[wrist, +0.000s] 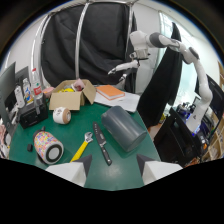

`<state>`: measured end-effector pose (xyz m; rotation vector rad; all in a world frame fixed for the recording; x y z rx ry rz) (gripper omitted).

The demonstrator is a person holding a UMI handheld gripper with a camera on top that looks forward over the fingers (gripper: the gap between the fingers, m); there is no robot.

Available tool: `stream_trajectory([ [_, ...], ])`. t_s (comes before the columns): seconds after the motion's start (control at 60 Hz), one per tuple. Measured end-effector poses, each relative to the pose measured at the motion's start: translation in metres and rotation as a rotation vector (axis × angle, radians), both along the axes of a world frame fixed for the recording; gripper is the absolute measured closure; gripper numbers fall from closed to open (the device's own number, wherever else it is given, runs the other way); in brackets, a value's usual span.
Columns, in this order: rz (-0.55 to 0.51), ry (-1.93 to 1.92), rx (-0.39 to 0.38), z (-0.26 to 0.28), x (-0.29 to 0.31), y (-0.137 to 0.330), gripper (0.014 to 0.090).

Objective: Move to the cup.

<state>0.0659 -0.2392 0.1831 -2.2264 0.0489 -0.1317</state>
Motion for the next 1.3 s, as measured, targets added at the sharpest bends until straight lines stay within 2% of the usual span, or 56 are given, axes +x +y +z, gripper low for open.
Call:
stream_trajectory([
  [0.217,0.041,0.001,0.000,0.002,-0.033,-0.017,0.0191],
  [0.317,0.082,0.019,-0.008,0.002,-0.062,-0.010,0.0194],
  [0.55,0.167,0.085,0.009,0.007,-0.146,0.061,0.0193],
  [0.767,0.151,0.138,-0.057,-0.016,-0.203,0.139,0.0197],
  [0.917,0.138,0.132,-0.089,-0.036,-0.222,0.180,0.0195],
  [1.1,0.143,0.136,-0.148,-0.066,-0.237,0.200,0.0197],
  [1.3,0.151,0.147,-0.178,-0.080,-0.244,0.204,0.0198],
])
